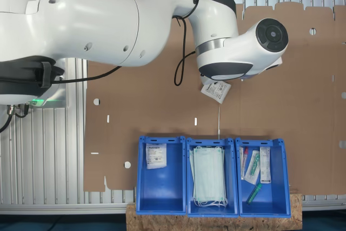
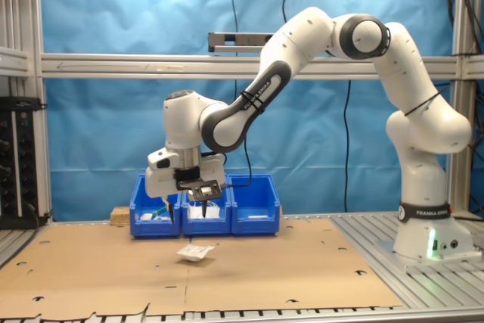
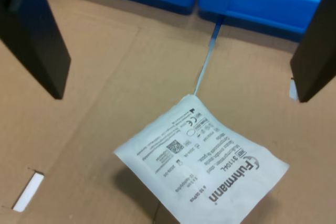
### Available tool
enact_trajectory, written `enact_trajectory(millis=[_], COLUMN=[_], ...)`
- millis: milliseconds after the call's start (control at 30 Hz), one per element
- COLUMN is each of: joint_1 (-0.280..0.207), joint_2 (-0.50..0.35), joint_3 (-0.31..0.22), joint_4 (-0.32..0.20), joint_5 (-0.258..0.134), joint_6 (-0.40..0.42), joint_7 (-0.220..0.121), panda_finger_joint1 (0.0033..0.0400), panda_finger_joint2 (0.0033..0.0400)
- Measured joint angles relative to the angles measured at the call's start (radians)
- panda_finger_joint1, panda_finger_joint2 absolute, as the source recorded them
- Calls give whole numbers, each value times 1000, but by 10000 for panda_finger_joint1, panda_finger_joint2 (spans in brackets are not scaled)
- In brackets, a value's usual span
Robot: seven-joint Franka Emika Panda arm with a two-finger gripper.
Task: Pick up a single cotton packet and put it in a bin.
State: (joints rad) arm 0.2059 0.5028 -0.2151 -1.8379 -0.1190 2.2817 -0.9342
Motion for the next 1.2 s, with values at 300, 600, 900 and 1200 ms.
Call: enact_trajectory(millis=[300,600,900,1200], joint_1=[0,0,0,0], joint_2=[30,41,43,52], joint_3=[0,0,-1,-9], joint_4=[-11,-43,-75,-92], joint_5=[0,0,0,0], joint_6=[40,84,116,142], joint_7=[0,0,0,0], panda_finger_joint1=[400,400,400,400], panda_finger_joint2=[400,400,400,400])
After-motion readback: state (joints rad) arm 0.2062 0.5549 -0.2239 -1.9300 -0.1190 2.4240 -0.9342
